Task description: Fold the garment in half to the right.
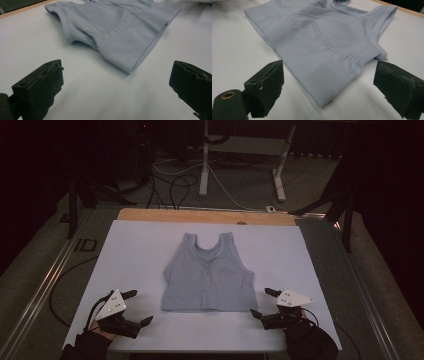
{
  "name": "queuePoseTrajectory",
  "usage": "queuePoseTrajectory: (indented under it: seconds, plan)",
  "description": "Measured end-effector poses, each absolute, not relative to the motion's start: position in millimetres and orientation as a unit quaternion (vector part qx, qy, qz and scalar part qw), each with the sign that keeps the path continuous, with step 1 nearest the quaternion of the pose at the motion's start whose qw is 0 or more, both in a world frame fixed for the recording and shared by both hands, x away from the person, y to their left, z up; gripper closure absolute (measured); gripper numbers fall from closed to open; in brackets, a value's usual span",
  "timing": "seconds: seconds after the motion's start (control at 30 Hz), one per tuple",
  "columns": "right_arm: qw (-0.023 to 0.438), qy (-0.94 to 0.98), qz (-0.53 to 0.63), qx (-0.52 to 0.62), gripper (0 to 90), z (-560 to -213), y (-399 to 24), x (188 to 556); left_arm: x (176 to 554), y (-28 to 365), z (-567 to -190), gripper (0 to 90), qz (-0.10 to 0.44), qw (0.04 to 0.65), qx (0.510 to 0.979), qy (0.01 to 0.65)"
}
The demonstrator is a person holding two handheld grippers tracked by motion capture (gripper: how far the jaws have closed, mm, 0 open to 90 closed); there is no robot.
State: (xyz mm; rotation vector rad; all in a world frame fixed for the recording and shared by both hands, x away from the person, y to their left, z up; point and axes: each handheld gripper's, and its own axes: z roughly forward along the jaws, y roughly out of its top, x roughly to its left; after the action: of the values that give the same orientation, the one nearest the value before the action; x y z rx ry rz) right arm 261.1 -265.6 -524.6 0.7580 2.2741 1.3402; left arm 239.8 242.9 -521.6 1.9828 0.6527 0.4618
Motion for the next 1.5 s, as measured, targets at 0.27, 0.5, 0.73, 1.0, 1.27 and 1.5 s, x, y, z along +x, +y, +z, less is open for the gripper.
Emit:
queuePoseTrajectory:
  seconds: [0.27, 0.5, 0.73, 1.0, 1.27, 1.5]
  plan:
    - [0.192, 0.823, 0.467, 0.262, 9.5, -526, -260, 260, 241, 243, -520, 0.5, 0.186, 0.486, 0.812, 0.265]
    - [0.191, 0.821, 0.466, 0.269, 9.5, -527, -260, 260, 240, 240, -518, 0.5, 0.186, 0.486, 0.813, 0.259]
    - [0.194, 0.821, 0.465, 0.268, 9.6, -523, -258, 260, 242, 235, -514, 0.5, 0.181, 0.483, 0.818, 0.252]
    - [0.187, 0.82, 0.472, 0.264, 9.6, -505, -258, 256, 243, 230, -509, 0.5, 0.166, 0.491, 0.821, 0.241]
    - [0.19, 0.819, 0.487, 0.238, 9.6, -476, -250, 262, 245, 225, -494, 0.5, 0.154, 0.496, 0.824, 0.228]
    - [0.203, 0.82, 0.49, 0.215, 9.6, -455, -238, 278, 247, 221, -484, 0.5, 0.151, 0.499, 0.824, 0.223]
